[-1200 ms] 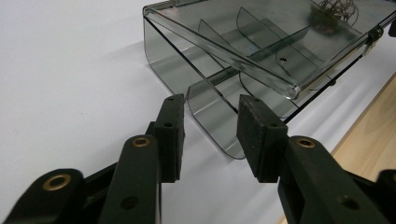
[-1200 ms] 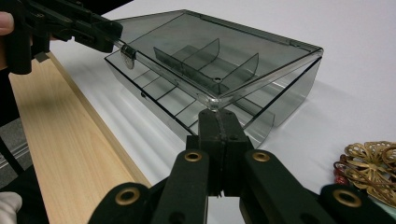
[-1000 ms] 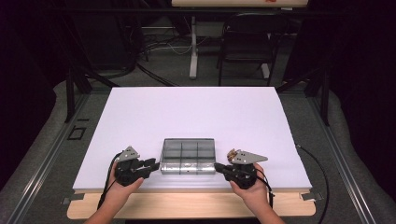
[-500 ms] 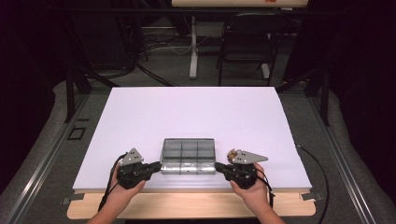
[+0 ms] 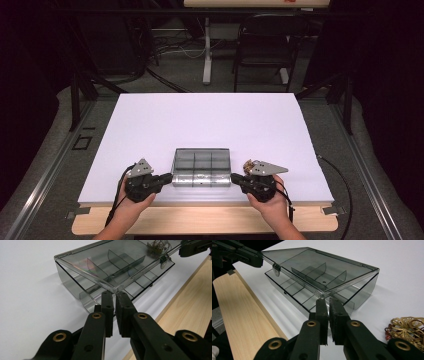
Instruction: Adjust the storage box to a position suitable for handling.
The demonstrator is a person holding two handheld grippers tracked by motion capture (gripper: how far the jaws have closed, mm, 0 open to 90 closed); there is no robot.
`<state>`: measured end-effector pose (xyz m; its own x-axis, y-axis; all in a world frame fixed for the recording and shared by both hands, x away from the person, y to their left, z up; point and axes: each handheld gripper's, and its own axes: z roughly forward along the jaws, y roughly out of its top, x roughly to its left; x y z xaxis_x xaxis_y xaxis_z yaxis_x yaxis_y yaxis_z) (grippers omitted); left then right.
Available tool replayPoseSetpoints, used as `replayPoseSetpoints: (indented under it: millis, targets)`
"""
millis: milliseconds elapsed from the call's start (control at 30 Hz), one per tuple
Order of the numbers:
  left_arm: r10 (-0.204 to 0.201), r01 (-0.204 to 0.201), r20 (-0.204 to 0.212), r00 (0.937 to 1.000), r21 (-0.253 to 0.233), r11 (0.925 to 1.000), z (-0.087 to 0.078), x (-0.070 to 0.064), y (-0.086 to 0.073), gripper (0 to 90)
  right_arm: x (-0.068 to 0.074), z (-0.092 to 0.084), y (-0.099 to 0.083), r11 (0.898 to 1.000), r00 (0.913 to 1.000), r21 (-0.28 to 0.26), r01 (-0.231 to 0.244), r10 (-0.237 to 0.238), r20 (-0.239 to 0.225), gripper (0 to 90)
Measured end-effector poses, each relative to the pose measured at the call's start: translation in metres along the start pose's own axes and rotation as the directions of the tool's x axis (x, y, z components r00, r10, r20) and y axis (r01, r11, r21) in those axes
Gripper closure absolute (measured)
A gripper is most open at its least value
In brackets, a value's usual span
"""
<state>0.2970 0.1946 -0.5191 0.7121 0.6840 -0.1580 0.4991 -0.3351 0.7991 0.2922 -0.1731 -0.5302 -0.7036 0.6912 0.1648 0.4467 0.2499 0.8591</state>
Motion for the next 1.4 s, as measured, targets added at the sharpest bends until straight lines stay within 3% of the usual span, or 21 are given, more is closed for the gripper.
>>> replayPoseSetpoints:
  millis: [567, 867, 1167, 1400]
  targets:
    - [-0.013, 0.013, -0.015, 0.9998, -0.019, 0.9997, -0.004, 0.0, 0.008, 83.3, 0.009, -0.004, 0.01, 0.997, 0.9954, -0.021, 0.076, -0.075, 0.06, 79.9]
    - [-0.012, 0.01, -0.036, 0.9993, -0.039, 0.9992, -0.007, 0.001, 0.01, 78.3, 0.011, -0.006, 0.013, 0.995, 0.9936, -0.041, 0.095, -0.092, 0.066, 79.5]
    - [0.024, -0.026, -0.051, 0.9984, -0.046, 0.9986, -0.01, -0.004, 0.015, 77.5, 0.01, -0.006, 0.018, 0.993, 0.9914, -0.042, 0.11, -0.106, 0.077, 79.5]
    - [0.018, -0.021, -0.054, 0.9984, -0.055, 0.9983, -0.012, -0.003, 0.018, 77.8, 0.01, -0.005, 0.022, 0.993, 0.9914, -0.054, 0.103, -0.098, 0.087, 79.0]
